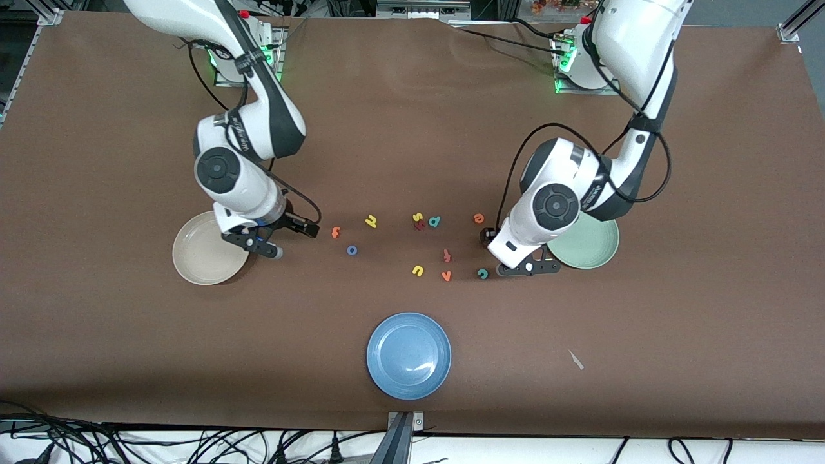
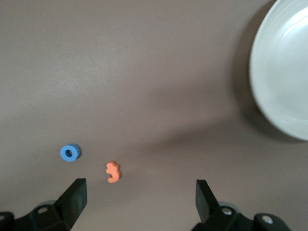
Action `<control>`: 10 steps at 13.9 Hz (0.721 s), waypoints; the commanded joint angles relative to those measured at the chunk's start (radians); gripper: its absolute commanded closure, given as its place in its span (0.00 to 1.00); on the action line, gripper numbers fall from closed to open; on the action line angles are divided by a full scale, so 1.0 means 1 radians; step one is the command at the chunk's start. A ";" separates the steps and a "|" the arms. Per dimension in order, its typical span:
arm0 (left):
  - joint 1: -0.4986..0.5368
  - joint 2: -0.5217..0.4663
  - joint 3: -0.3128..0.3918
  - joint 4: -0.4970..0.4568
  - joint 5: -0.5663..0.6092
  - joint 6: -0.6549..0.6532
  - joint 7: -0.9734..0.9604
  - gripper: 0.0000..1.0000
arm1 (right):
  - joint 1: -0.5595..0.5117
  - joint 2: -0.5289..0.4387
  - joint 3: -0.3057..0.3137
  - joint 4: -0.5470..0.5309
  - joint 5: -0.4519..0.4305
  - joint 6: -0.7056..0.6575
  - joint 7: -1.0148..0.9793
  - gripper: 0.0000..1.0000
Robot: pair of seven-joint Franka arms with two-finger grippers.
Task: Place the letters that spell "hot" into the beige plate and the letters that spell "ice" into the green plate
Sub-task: 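Reach the right gripper to the orange 3 while the left gripper reaches the pink letter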
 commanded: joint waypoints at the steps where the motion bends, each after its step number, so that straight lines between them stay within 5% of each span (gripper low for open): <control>1: -0.019 0.018 0.010 -0.018 -0.025 0.041 -0.081 0.35 | 0.035 0.084 0.010 0.012 0.015 0.074 0.075 0.00; 10: -0.044 0.086 0.010 -0.042 -0.041 0.184 -0.203 0.49 | 0.051 0.152 0.054 0.006 0.018 0.170 0.066 0.01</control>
